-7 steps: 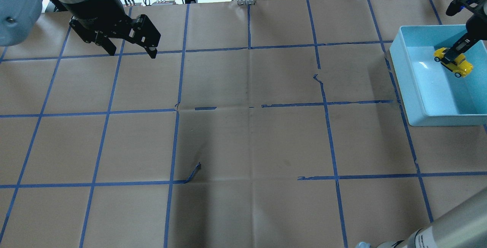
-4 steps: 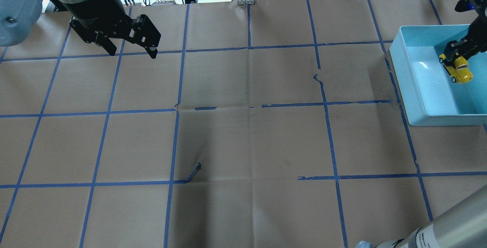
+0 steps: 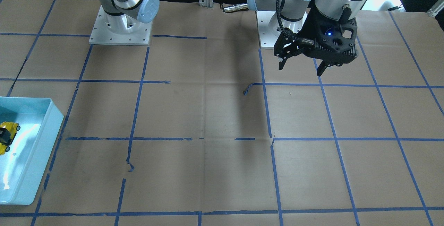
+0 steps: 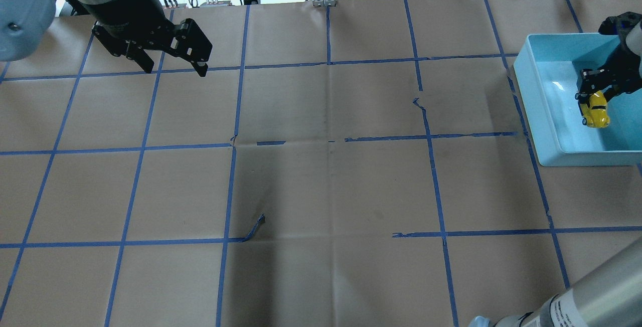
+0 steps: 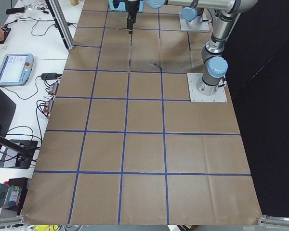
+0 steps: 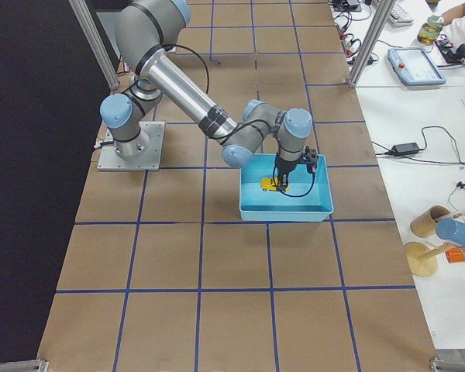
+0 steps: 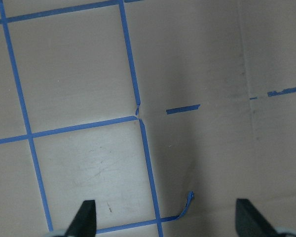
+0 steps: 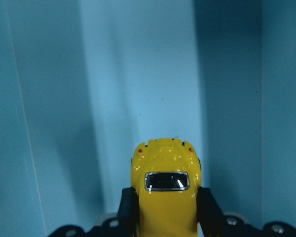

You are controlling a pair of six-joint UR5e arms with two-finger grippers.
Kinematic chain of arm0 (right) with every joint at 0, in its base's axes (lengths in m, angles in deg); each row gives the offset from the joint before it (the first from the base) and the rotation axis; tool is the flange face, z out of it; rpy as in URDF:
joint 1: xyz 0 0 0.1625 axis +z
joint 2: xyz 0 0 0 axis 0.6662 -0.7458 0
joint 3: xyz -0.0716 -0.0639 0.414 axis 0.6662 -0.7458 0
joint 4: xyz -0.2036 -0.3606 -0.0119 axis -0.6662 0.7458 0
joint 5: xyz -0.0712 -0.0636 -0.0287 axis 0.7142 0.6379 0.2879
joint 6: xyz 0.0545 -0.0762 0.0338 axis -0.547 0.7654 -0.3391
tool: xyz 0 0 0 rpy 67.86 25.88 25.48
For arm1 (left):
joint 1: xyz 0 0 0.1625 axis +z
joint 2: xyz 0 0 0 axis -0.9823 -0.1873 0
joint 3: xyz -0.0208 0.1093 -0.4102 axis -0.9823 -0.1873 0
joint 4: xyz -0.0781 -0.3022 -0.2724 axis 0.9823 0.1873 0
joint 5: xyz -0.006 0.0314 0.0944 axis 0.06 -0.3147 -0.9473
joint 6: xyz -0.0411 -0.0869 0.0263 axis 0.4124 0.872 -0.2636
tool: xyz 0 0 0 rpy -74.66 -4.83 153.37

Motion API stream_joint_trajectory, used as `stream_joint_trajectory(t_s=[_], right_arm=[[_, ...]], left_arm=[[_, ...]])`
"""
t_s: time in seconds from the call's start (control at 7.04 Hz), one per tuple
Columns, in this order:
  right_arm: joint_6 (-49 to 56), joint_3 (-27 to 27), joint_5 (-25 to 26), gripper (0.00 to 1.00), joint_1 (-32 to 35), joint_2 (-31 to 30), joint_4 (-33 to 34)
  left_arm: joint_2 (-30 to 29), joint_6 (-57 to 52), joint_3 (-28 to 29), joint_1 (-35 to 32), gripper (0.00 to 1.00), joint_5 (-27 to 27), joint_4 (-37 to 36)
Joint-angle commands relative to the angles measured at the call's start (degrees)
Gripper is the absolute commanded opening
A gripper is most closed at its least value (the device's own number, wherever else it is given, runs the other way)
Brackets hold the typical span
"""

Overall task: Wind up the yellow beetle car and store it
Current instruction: 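Lower the car into the bin and open the right gripper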

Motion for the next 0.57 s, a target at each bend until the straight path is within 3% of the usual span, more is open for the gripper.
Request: stream_joint_trajectory(t_s=[0.0,0.14,0.28,0.43], right_arm=[[0.35,3.89,-0.13,0.13,-0.39,0.55,5.40],[0.44,3.90,-0.30,0.44,-0.31,0.56,5.41],[0.52,3.56,-0.65,0.96,-0.31,0.38,5.41],[0.44,2.51,-0.04,1.00,-0.31,-0.23,5.50]], left_arm=[[0.00,0.09,0.00,0.00,0.99,0.00,-0.01],[0.00,0.09,0.00,0.00,0.99,0.00,-0.01],[0.00,0.09,0.00,0.00,0.99,0.00,-0.01],[0.00,0.09,0.00,0.00,0.99,0.00,0.07]])
